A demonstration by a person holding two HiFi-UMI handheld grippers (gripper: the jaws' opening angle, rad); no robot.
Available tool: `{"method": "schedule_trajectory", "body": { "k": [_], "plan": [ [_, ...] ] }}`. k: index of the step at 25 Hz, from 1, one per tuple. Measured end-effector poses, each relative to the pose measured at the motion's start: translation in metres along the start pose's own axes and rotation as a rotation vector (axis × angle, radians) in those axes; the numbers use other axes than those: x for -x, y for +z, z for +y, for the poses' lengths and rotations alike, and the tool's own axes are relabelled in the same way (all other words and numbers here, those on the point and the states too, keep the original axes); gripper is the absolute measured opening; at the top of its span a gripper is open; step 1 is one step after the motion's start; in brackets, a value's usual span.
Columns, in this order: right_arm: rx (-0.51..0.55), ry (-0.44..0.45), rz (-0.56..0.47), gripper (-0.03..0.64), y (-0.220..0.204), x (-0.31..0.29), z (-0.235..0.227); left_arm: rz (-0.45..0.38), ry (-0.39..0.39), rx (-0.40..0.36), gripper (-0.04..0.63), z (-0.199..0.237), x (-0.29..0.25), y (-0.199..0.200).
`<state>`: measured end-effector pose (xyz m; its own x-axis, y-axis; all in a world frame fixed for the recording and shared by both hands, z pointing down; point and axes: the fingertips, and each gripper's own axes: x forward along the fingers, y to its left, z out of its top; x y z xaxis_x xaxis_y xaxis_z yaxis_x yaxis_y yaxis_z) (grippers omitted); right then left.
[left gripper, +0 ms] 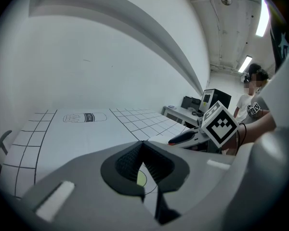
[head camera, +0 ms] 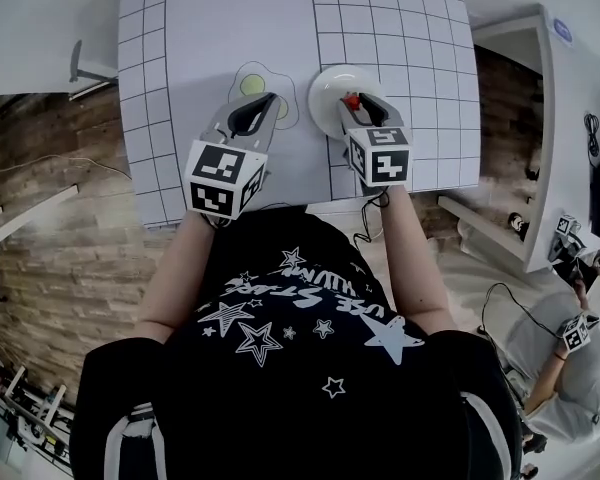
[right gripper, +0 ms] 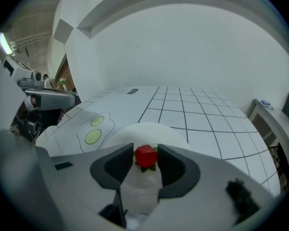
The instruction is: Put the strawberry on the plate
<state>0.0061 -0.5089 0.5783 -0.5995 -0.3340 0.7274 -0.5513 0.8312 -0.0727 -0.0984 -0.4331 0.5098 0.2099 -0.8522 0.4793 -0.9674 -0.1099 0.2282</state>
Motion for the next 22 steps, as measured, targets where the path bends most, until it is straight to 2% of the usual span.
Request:
{"method": "schedule_trajectory", "body": {
  "k": [5, 9, 12, 17, 22],
  "plan": [
    [-0.008, -0.002, 0.015, 0.160, -0.024, 0.022, 0.008, -0.002, 0.010, -0.003, 0.009, -0.020, 0.020, -0.015],
    [0.000, 0.008, -0.011, 0.160, -0.036, 0.044, 0.017, -0.018, 0.013, -0.021, 0.009, -0.040, 0.038, -0.024],
    [0.006, 0.019, -0.071, 0.160, -0.023, 0.051, 0.016, -0.040, 0.017, -0.039, 0.009, -0.040, 0.040, -0.017],
    [0.011, 0.021, -0.169, 0.160, 0.031, 0.052, -0.003, -0.074, 0.037, -0.051, 0.009, -0.019, 0.027, 0.019],
    [0.019, 0.039, -0.262, 0.160, 0.050, 0.085, -0.001, -0.122, 0.065, -0.076, 0.009, -0.030, 0.043, 0.035]
  ]
}}
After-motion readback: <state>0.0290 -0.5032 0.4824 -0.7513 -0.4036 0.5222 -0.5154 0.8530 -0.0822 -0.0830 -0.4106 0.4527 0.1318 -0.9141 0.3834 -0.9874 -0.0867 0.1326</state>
